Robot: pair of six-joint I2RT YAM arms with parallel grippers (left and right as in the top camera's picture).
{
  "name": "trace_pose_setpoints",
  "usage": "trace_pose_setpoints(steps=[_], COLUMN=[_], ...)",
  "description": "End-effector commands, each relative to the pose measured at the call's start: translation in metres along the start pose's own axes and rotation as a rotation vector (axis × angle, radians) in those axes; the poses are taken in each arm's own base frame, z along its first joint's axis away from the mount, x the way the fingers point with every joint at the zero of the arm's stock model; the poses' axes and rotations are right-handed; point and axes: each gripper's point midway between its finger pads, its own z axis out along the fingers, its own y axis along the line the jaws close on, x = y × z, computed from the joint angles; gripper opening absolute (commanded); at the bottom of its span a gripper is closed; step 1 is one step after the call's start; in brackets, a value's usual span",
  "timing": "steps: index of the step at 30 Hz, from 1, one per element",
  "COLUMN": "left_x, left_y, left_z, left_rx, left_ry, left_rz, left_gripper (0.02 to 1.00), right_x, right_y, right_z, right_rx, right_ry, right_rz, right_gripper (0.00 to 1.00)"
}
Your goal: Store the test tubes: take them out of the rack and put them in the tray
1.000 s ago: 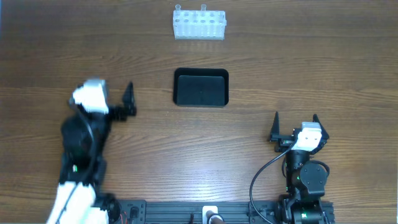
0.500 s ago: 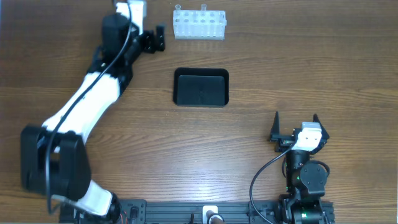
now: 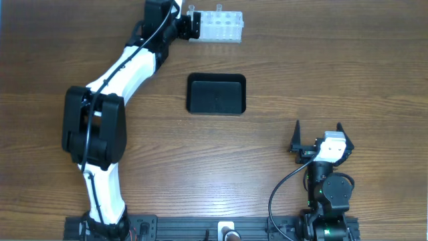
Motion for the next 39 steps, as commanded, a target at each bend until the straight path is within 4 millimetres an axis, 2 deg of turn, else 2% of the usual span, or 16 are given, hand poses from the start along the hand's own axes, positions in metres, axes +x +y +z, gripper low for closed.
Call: trace_pose_setpoints(steps=[1, 9, 10, 12, 13, 17, 29, 36, 39], left_x=[-0.009, -0.005, -0.005, -0.002, -0.001, 0.001, 0.004, 0.004, 0.002], left_y=[-0.001, 0.004, 0.005, 0.006, 0.006, 0.008, -0.001, -0.001, -0.002], left_z=[0.019, 0.038, 0.038, 0.040, 0.041, 0.044, 0.056, 0.057, 0.057], left_rx=[-0.025, -0.058, -0.060, -0.064, -0.067, -0.073, -0.061, -0.060, -0.059], left_ry=[-0.009, -0.003, -0.002, 0.002, 0.004, 0.001, -0.018, -0.021, -0.028], left_rz=[0.017, 0.019, 0.019, 0.019, 0.019, 0.019, 0.026, 0.026, 0.026], left_gripper=[0.998, 0.989, 0.930, 0.915, 0.862, 0.759, 0.623, 0.476, 0.452], right_x=[0.003, 0.003, 0.003, 0.003, 0.003, 0.003, 0.003, 0.003, 0.003], right_y=[0.000, 0.000, 0.000, 0.000, 0.000, 0.000, 0.000, 0.000, 0.000], right_z=[0.000, 0.000, 0.000, 0.000, 0.000, 0.000, 0.000, 0.000, 0.000], right_rx=[0.001, 0.001, 0.001, 0.001, 0.001, 0.001, 0.001, 0.001, 0.001], right_ry=[0.003, 0.003, 0.003, 0.003, 0.003, 0.003, 0.003, 0.003, 0.003], right_rz=[-0.001, -0.001, -0.001, -0.001, -0.001, -0.001, -0.001, -0.001, -0.001], right_gripper=[0.993, 0.991, 0.991, 0.993, 0.991, 0.993, 0.991, 0.991, 0.991])
